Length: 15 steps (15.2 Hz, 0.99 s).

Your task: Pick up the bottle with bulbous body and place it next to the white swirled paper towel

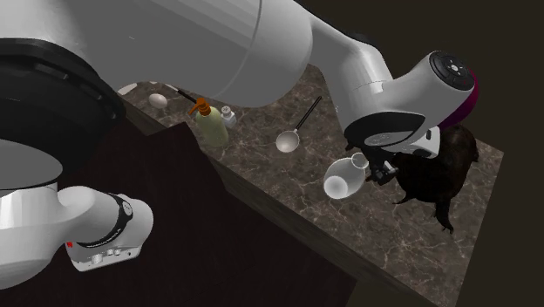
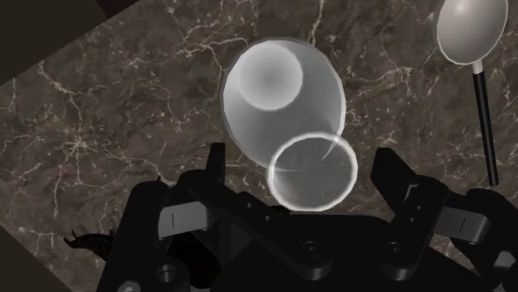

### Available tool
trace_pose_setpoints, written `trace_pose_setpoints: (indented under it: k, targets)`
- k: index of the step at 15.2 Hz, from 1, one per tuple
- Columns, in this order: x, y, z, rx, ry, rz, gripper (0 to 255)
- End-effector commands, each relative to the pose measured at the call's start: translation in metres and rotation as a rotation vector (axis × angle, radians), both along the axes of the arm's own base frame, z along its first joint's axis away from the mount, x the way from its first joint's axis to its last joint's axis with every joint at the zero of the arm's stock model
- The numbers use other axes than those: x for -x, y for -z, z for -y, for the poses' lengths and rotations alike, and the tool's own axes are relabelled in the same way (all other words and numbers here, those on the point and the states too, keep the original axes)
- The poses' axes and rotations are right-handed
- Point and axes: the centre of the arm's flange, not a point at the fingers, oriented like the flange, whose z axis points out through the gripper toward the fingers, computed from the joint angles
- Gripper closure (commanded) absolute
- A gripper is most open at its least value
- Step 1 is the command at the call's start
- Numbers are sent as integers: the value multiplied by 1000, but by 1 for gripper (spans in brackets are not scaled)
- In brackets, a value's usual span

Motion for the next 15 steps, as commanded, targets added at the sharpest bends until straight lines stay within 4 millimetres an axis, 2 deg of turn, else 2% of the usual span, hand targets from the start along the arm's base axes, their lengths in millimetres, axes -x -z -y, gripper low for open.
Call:
trace_pose_setpoints:
  k: [1, 2, 3, 12, 15]
  targets:
    - [0, 0, 0, 0, 0, 0, 0]
    - [0, 0, 0, 0, 0, 0, 0]
    - [0, 0, 0, 0, 0, 0, 255]
    - [0, 0, 0, 0, 0, 0, 255]
    - [0, -16, 0, 0, 0, 0, 255]
